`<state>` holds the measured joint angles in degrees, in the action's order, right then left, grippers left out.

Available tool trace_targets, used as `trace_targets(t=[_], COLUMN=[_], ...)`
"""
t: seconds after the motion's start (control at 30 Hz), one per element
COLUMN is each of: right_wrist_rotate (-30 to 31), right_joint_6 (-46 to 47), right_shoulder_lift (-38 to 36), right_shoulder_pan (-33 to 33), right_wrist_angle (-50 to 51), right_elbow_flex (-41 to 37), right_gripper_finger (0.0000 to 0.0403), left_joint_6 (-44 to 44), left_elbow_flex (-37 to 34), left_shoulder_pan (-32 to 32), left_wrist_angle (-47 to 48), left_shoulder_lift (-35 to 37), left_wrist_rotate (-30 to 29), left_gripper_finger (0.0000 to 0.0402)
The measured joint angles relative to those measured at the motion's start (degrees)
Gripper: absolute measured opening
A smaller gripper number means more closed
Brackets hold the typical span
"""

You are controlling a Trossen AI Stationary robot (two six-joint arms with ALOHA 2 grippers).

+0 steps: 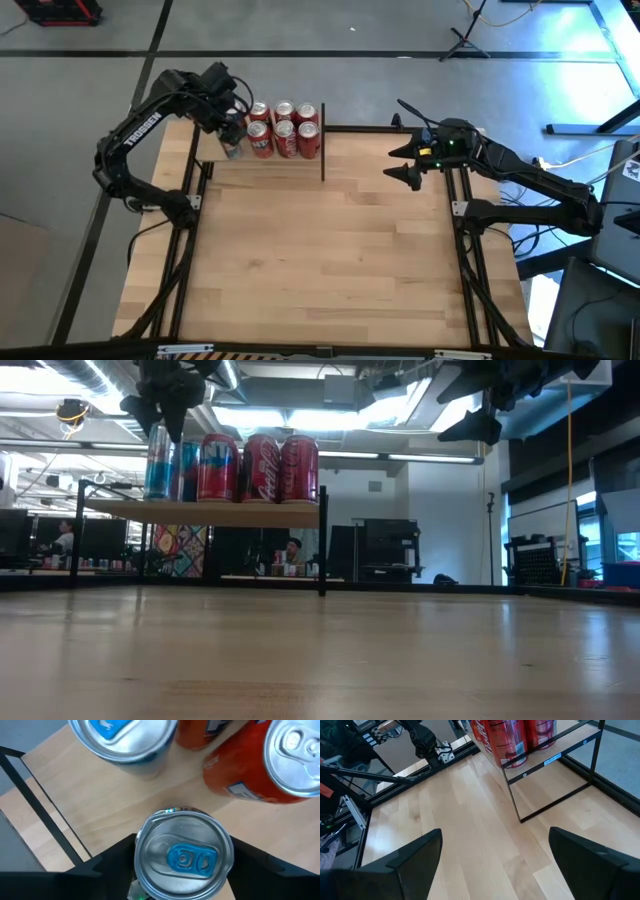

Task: Place canned beverage on shelf
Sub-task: Put the blue soda can on the shelf aligned with the other blue soda can

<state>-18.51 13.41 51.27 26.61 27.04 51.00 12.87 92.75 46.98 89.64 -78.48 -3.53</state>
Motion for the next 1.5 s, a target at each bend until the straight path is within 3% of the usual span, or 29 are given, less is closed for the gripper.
trace_targets(t=[0.23,1.5], right_wrist_rotate=[0.01,0.05], right_joint_6=[-0.22,-0.24], right_shoulder_lift=[0.0,0.0], right_shoulder_pan=[0.0,0.0], right_wrist_angle=[-0.01,0.05], right_elbow_flex=[0.0,0.0], right_gripper_finger=[0.0358,0.0358], left_joint_6=[0.3,0.08], left_elbow_flex=[0.0,0.0], left_shoulder_pan=[0.0,-0.17], left_wrist_angle=[-2.74,-5.73], left_shoulder_lift=[0.0,0.0], left_wrist_rotate=[-0.8,-0.24], left_gripper_finger=[0.0225,0.0232])
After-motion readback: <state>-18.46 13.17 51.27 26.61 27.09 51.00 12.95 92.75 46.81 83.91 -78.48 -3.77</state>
